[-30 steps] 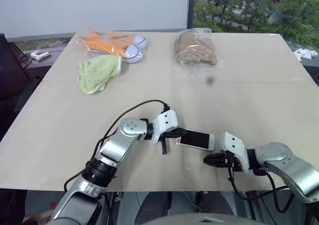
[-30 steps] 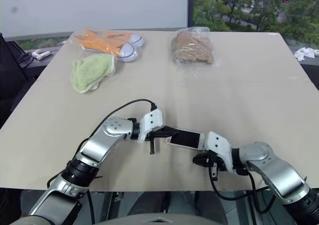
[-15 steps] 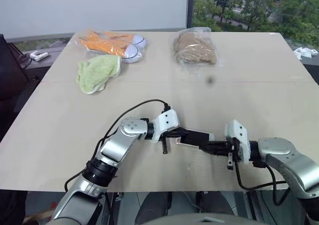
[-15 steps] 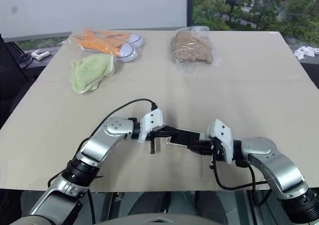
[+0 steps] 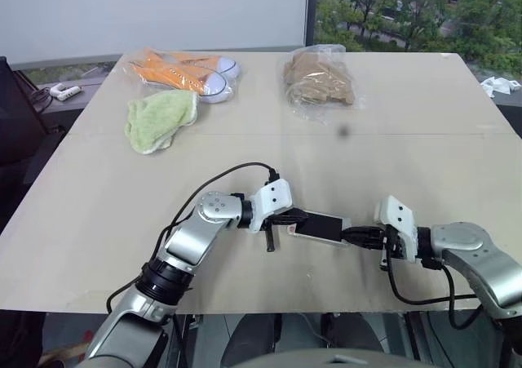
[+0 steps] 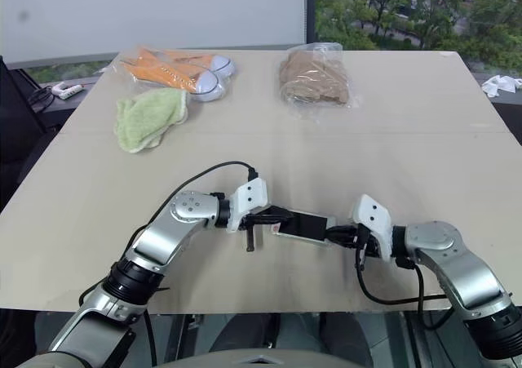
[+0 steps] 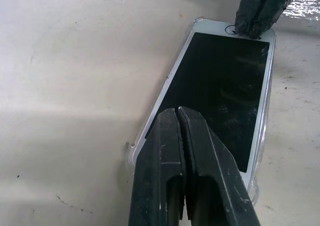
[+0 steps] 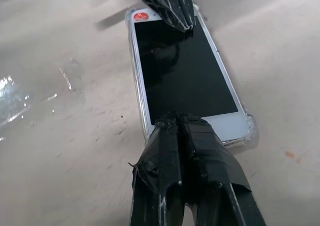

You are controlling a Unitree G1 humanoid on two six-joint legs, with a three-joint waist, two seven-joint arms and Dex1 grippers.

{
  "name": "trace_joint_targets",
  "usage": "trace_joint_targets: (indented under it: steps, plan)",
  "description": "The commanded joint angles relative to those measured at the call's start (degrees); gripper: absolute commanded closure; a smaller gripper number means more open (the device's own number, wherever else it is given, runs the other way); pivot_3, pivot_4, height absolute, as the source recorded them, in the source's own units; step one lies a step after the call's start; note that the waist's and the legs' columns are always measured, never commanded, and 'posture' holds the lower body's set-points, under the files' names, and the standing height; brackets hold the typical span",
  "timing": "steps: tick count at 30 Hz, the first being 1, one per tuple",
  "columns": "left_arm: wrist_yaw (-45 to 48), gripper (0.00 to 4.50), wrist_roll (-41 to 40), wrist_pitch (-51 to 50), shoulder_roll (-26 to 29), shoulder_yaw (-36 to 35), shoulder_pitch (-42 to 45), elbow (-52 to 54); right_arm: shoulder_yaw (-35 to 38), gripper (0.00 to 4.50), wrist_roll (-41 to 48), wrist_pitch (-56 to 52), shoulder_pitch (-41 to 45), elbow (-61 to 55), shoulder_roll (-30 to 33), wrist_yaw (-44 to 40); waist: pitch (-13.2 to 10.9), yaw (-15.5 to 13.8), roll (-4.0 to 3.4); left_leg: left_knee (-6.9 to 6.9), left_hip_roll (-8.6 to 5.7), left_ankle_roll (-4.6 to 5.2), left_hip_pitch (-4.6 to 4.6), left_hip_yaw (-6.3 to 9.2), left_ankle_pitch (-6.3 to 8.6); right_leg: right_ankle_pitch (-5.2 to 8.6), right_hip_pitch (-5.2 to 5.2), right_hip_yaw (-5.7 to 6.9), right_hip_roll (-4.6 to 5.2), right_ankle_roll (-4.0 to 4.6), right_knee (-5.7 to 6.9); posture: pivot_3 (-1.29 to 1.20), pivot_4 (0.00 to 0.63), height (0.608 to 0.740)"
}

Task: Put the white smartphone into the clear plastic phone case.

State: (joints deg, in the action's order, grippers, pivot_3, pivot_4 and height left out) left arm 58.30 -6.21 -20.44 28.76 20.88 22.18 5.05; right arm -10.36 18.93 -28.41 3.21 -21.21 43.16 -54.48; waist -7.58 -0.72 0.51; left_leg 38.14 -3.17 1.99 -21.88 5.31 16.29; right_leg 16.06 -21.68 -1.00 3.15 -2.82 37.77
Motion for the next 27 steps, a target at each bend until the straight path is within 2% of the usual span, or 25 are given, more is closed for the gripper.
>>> trace_joint_targets:
  steps: [1, 13, 19, 23, 26, 27]
  plan:
    - [0.0, 4.43, 0.6, -0.1, 0.5, 0.4, -0.2, 0.3, -4.1, 4.50, -5.2, -1.2, -1.9, 3.3, 3.1, -0.3, 0.0, -0.1, 0.03, 0.00, 0.00, 0.00, 0.01, 0.00, 0.00, 0.00, 0.01, 0.00, 0.00, 0.00, 0.00, 0.00, 0.150, 0.740]
    - [-0.1, 4.43, 0.6, -0.5, 0.7, 0.1, -0.4, 0.7, -5.6, 4.50, -5.7, -1.0, -1.9, 2.5, 3.3, -0.8, 0.1, -0.1, 0.16, 0.01, 0.00, 0.01, 0.02, 0.04, 0.01, 0.00, 0.06, 0.03, 0.01, 0.00, -0.03, 0.00, 0.150, 0.740]
    - [-0.7, 4.43, -0.5, 0.0, -0.1, -1.2, -0.5, 0.8, 2.5, 4.50, 3.5, -1.0, -1.2, 0.5, -1.2, -0.8, 0.1, -0.1, 0.15, 0.01, 0.00, 0.01, 0.00, 0.04, 0.01, 0.00, 0.03, 0.02, 0.01, 0.00, -0.03, 0.00, 0.150, 0.740]
    - [-1.7, 4.43, -6.5, -0.9, -2.6, -6.4, -0.8, 2.8, 9.2, 4.50, 10.1, -1.7, -0.4, -0.9, -3.0, -0.9, -0.3, 0.0, -0.05, 0.05, 0.00, 0.00, -0.12, 0.01, 0.00, 0.00, -0.04, -0.02, 0.01, 0.00, 0.02, 0.00, 0.150, 0.740]
    - [0.1, 4.50, -14.8, -4.0, -1.9, -12.9, -2.5, 6.6, 13.6, 3.66, 12.7, -1.9, -1.1, -0.5, -2.6, -0.6, -0.6, 0.1, -0.12, 0.05, 0.01, -0.11, -0.15, 0.03, -0.06, 0.00, -0.06, 0.01, 0.01, 0.00, 0.02, 0.00, 0.150, 0.740]
    - [0.6, 4.25, -16.1, -5.5, -0.1, -14.6, -3.5, 7.4, 14.8, 3.19, 13.2, -1.7, -1.9, -0.3, -1.8, -1.4, -0.6, 0.1, -0.13, 0.04, 0.02, -0.22, -0.16, 0.03, -0.13, 0.00, -0.07, 0.00, 0.01, 0.01, 0.01, 0.00, 0.150, 0.740]
